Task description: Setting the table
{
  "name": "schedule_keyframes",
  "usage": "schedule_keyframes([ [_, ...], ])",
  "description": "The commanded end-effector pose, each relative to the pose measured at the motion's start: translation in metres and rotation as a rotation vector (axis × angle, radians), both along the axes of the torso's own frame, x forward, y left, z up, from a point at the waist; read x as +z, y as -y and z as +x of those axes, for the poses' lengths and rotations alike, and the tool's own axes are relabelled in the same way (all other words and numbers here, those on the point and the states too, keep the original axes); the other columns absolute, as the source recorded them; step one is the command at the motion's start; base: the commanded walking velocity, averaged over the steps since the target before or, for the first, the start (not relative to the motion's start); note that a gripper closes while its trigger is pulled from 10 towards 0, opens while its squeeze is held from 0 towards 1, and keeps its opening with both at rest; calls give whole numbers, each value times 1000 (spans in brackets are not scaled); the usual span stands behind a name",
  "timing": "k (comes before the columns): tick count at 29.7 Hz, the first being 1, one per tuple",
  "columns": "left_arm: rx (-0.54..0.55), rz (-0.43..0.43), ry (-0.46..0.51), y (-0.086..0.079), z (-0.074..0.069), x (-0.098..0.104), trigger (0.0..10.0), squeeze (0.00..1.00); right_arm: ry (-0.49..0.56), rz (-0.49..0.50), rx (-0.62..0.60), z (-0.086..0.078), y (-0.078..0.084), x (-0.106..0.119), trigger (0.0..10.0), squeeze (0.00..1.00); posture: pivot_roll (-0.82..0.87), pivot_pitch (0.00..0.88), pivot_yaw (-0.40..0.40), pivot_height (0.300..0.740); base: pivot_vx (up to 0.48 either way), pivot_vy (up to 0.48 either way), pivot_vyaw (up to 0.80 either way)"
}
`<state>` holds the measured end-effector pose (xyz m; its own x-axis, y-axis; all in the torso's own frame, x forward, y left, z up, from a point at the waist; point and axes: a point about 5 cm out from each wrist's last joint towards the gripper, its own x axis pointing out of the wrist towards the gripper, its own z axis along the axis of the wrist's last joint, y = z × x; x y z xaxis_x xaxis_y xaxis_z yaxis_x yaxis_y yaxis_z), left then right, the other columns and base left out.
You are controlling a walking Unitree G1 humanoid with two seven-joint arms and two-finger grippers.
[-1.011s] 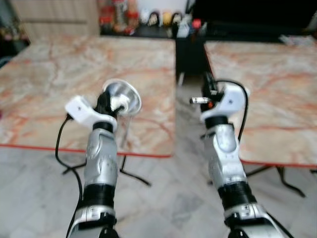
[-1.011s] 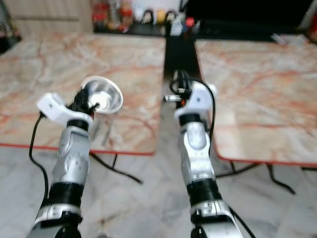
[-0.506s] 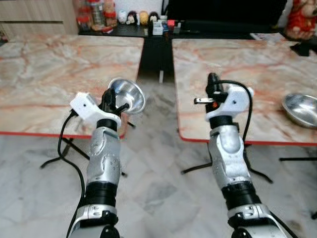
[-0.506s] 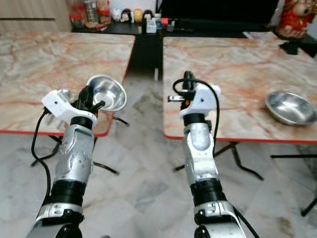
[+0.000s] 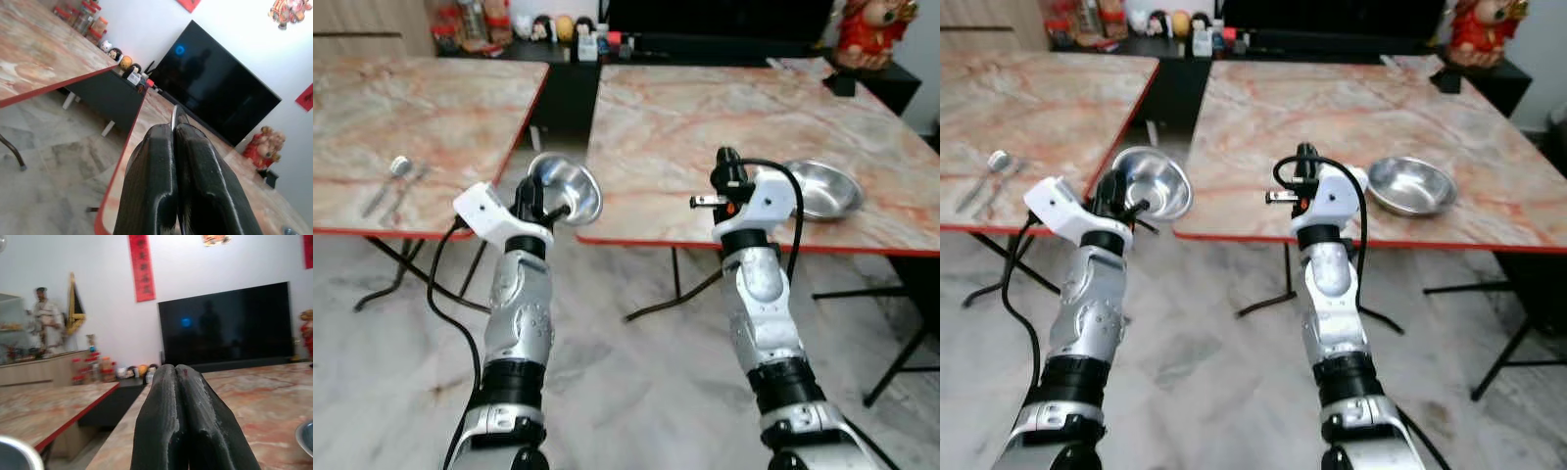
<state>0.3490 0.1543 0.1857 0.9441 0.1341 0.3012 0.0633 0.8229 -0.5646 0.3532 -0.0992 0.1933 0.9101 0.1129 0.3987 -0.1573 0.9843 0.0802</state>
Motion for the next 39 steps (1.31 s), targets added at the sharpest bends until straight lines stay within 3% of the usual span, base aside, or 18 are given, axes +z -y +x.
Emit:
schedule_keyframes([
  [1, -35, 63, 37, 12, 0, 9, 10000, 0, -3, 1, -20, 1, 6, 2, 10000, 0, 20, 109, -18, 740, 0, -251, 0],
  [3, -61, 135, 33, 20, -1, 9, 10000, 0, -7, 2, -19, 1, 6, 1, 10000, 0, 21, 111, -17, 740, 0, -126, 0],
  [9, -89, 152, 69, 27, -5, 11, 10000, 0, -22, 1, -19, -1, 5, -3, 10000, 0, 23, 120, -18, 740, 0, 0, 0],
  [14, -151, 245, 97, 39, -7, 14, 10000, 0, -23, -6, -9, -1, 1, -4, 10000, 0, 34, 119, -15, 740, 132, 0, 0],
  [32, -205, 335, 114, 46, -4, 13, 10000, 0, -13, -3, -25, 0, 4, -2, 10000, 0, 16, 98, -8, 740, 373, 0, 0],
  [39, -205, 319, 121, 47, -5, 15, 10000, 0, -14, -6, -22, 0, 4, -3, 10000, 0, 17, 103, -9, 740, 379, 0, 0],
])
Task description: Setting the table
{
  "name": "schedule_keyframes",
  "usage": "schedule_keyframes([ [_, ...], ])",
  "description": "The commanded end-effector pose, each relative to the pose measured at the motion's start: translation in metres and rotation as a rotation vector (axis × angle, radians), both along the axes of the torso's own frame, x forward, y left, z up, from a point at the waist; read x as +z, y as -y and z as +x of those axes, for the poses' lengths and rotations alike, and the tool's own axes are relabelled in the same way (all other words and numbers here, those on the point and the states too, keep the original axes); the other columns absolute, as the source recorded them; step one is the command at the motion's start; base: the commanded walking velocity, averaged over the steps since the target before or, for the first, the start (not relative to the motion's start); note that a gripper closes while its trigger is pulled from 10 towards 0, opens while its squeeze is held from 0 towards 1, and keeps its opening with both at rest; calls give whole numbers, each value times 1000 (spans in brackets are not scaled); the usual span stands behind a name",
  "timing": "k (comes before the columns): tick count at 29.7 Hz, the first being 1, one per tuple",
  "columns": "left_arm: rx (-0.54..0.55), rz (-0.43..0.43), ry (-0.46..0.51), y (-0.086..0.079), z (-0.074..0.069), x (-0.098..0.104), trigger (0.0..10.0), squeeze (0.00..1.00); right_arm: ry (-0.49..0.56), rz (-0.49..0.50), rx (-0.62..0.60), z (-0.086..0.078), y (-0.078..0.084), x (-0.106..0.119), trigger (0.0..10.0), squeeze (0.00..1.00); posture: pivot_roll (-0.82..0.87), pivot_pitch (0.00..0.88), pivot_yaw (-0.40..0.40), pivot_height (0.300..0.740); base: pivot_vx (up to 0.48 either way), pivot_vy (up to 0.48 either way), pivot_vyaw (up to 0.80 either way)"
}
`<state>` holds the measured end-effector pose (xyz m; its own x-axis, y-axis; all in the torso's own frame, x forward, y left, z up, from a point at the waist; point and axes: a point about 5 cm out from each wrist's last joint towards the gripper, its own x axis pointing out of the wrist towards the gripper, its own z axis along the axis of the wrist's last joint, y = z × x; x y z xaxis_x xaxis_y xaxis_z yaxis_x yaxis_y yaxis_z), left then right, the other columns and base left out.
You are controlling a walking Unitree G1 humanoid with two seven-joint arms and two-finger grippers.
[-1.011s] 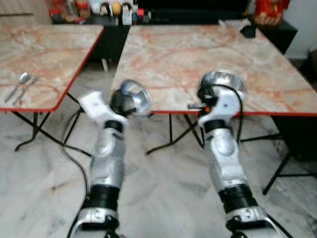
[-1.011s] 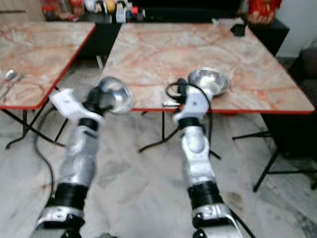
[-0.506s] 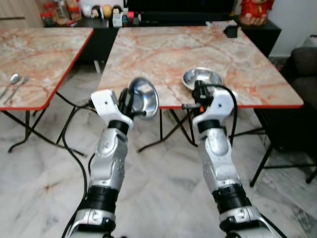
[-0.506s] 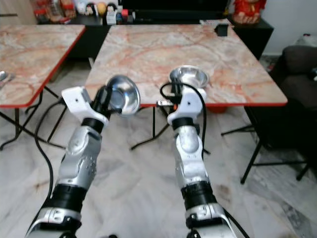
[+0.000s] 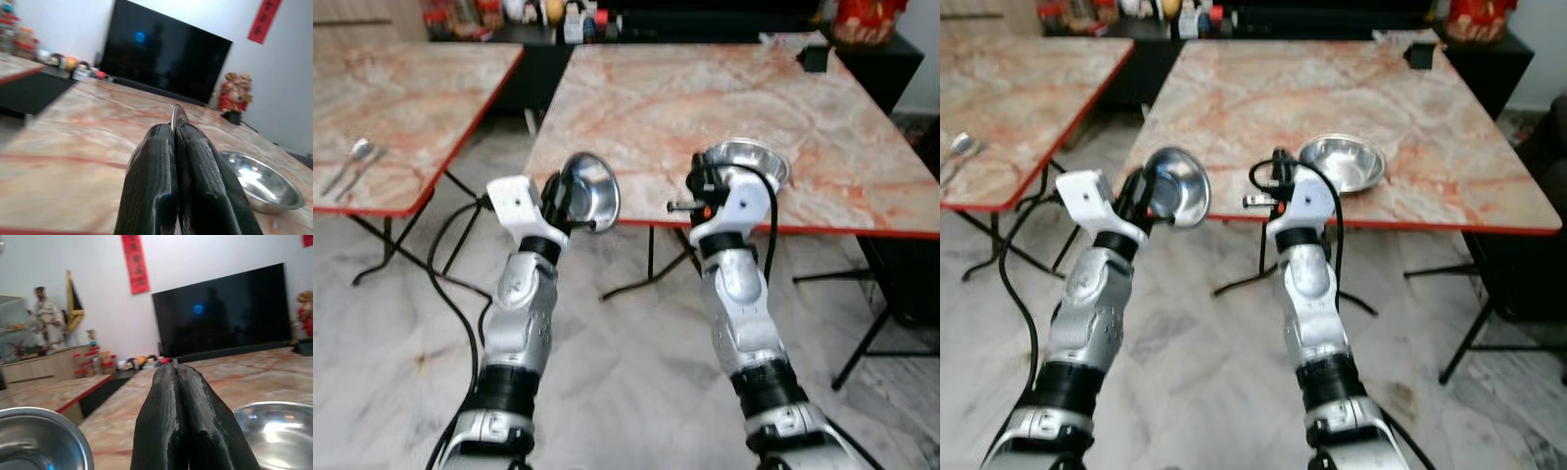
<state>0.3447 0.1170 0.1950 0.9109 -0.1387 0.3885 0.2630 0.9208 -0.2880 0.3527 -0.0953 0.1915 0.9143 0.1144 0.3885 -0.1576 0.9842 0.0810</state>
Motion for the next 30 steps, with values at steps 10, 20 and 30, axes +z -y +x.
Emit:
schedule_keyframes([
  [10, -45, 19, 29, 12, 0, 7, 10000, 0, -5, 6, -23, 0, 8, -1, 10000, 0, 3, 99, 5, 740, 380, 0, 0],
  [20, -72, 25, 34, 17, 4, 10, 10000, 0, 9, -3, -34, -1, 11, 0, 10000, 0, -20, 89, 17, 740, 379, 0, 0],
  [30, -72, 13, 36, 18, 3, 10, 10000, 0, 20, -19, 6, -2, 5, 2, 10000, 0, -13, 82, 9, 740, 379, 0, 0],
])
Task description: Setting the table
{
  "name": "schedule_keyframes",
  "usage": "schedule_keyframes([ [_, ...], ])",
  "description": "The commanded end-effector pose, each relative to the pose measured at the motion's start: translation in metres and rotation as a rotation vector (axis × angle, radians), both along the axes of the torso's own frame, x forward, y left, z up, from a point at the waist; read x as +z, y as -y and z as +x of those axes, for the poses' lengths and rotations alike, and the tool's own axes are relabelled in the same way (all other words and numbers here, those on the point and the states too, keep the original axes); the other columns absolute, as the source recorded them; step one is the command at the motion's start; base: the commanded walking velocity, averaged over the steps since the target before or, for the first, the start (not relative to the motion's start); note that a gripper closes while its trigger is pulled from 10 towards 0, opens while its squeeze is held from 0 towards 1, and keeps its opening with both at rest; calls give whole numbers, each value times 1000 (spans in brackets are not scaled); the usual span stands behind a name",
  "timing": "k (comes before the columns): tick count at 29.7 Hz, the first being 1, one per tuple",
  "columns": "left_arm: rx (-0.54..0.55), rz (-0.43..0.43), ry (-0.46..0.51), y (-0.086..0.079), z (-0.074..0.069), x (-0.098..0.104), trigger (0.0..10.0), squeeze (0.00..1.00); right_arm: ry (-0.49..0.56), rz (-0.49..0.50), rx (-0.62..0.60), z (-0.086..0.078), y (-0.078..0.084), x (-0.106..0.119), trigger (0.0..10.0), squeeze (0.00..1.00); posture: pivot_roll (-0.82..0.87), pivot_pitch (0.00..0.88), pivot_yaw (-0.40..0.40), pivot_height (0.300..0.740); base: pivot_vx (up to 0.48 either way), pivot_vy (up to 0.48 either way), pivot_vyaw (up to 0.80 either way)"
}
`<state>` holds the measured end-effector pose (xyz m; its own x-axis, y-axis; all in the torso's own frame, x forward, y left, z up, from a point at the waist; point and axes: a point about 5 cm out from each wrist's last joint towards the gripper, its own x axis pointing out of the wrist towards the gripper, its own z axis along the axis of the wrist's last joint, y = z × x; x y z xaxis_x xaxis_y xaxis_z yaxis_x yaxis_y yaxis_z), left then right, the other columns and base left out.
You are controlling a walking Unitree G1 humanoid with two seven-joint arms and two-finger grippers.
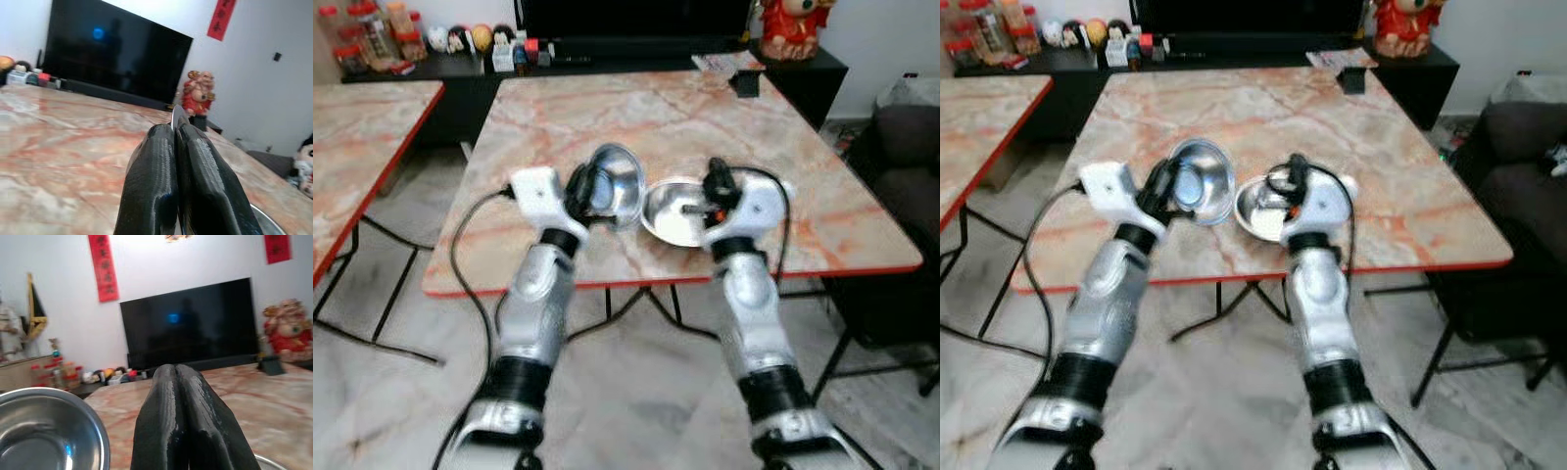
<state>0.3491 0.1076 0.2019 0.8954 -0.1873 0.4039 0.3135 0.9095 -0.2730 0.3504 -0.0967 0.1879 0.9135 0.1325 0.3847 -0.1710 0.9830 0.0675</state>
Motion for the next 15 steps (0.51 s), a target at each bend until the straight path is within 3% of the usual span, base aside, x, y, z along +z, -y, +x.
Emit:
schedule_keyframes([
  [1, -23, 4, 18, 9, -1, 3, 10000, 0, 22, -2, -5, 1, 3, 6, 10000, 0, -9, 81, 7, 740, 375, 0, 0],
  [15, -17, 4, 20, 8, -2, 2, 10000, 0, 21, -11, 11, 1, 2, 5, 10000, 0, -9, 53, -1, 740, 382, 0, 0],
])
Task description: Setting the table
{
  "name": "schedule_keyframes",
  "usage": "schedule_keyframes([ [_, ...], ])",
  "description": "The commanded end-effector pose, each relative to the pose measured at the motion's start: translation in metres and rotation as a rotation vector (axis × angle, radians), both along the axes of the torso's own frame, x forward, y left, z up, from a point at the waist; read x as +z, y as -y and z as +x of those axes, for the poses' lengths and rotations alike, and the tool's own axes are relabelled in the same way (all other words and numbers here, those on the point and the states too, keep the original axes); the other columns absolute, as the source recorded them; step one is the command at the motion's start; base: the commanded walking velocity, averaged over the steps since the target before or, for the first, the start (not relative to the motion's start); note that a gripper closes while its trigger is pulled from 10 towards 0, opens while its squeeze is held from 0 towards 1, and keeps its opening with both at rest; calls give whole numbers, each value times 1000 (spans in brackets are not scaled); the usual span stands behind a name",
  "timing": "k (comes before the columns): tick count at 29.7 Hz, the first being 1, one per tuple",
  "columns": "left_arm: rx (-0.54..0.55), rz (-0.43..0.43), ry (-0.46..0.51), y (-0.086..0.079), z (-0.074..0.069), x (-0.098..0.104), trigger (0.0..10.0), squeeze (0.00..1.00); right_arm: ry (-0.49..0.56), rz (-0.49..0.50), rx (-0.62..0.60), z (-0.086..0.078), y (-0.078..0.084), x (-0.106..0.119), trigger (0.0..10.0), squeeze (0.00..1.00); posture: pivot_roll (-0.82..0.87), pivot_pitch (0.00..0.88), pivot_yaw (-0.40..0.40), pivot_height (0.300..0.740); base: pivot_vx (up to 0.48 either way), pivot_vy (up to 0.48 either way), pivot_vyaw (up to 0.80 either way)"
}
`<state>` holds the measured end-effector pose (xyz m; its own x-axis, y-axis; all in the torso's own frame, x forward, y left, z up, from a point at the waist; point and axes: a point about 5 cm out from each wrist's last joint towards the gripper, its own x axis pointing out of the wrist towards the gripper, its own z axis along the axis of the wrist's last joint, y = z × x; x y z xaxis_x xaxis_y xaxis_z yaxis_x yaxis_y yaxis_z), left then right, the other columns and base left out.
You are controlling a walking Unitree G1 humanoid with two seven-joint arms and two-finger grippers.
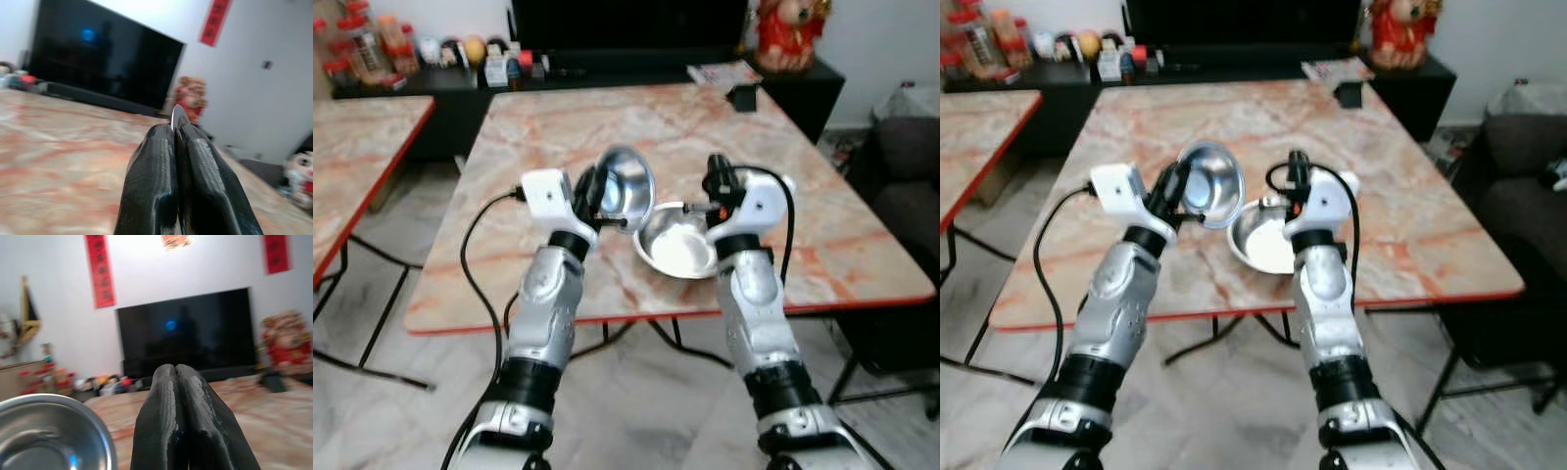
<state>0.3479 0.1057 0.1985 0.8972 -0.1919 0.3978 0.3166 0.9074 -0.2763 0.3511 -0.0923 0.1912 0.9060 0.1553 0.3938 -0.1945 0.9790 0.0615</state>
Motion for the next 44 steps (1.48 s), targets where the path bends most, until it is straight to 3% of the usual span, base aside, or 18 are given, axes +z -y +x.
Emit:
schedule_keyframes([
  [1, -12, 7, 28, 7, -1, 5, 10000, 0, 9, -6, -11, 0, 6, 2, 10000, 0, -9, 52, -1, 740, 296, 0, 0],
  [23, 36, -2, 4, 0, 2, 3, 10000, 0, 10, -25, -55, 1, 12, 1, 10000, 0, -9, 80, -1, 740, 0, 0, 0],
  [28, 47, -2, 3, -1, 2, 2, 10000, 0, 17, -24, -69, 1, 14, 2, 10000, 0, -9, 82, -2, 740, 0, -285, 658],
  [44, 40, -3, 6, -3, 1, 3, 10000, 0, -8, 5, -76, 1, 13, -1, 10000, 0, -7, 89, 4, 740, 45, -342, 0],
])
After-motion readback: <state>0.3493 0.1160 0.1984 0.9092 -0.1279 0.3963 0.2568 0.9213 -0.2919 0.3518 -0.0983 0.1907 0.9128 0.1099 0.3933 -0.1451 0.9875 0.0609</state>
